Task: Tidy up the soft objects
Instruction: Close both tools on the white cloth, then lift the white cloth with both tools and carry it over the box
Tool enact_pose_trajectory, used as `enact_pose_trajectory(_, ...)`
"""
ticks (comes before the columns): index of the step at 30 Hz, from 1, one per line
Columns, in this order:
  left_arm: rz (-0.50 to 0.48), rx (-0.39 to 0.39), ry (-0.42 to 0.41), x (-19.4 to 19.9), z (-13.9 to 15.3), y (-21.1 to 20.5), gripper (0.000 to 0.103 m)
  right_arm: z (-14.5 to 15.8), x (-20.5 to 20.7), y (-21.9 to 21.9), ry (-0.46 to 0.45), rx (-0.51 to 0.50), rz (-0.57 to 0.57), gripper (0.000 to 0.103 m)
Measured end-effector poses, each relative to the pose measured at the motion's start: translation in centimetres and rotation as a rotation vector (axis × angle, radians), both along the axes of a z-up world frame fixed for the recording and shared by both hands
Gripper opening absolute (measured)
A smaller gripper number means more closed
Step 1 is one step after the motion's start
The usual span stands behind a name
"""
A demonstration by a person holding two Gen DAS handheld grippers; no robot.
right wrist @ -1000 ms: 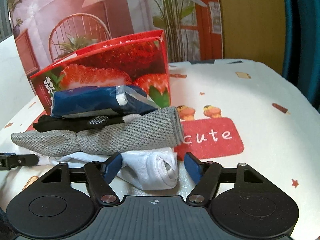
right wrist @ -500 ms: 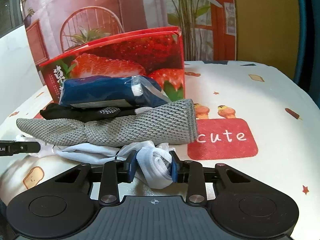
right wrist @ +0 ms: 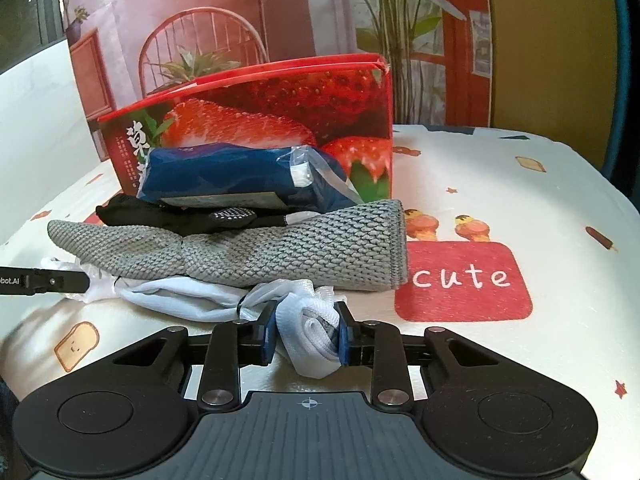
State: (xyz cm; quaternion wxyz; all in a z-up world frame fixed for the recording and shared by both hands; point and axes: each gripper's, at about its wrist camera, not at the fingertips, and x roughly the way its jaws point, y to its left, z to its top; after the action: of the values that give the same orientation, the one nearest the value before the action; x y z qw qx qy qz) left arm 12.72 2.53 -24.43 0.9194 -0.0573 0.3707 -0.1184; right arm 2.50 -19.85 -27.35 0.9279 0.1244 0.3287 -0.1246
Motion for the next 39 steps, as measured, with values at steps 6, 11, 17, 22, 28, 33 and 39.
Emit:
enact_pose_trajectory(6, -0.012, -0.001, -0.034, -0.7, 0.6, 0.0, 0.019, 0.2, -0.1, 0.2, -0.009, 0.0, 0.015, 0.022)
enact_pose_trajectory(11, -0.025, -0.01, -0.104, -1.6, 1.9, 0.0, 0.018, 0.8, -0.6, 0.5, -0.052, -0.006, 0.026, 0.02)
enact_pose_trajectory(17, -0.024, -0.019, -0.179, -2.4, 3.3, 0.1, 0.018, 1.9, -1.4, 0.6, -0.126, -0.019, 0.027, 0.02)
enact_pose_trajectory(22, -0.013, -0.029, -0.219, -2.9, 4.2, 0.2, 0.018, 2.9, -1.7, 0.8, -0.171, -0.038, 0.03, 0.02)
enact_pose_trajectory(28, 0.003, -0.041, -0.264, -2.8, 5.9, 0.8, 0.018, 4.7, -1.3, 0.8, -0.205, -0.048, 0.042, 0.02)
enact_pose_trajectory(33, 0.016, -0.043, -0.311, -2.9, 7.4, 1.0, 0.018, 6.4, -0.8, 0.8, -0.241, -0.048, 0.05, 0.02)
enact_pose_trajectory(39, 0.017, -0.047, -0.338, -2.5, 8.9, 0.8, 0.018, 8.1, -0.3, 0.5, -0.273, -0.034, 0.044, 0.02)
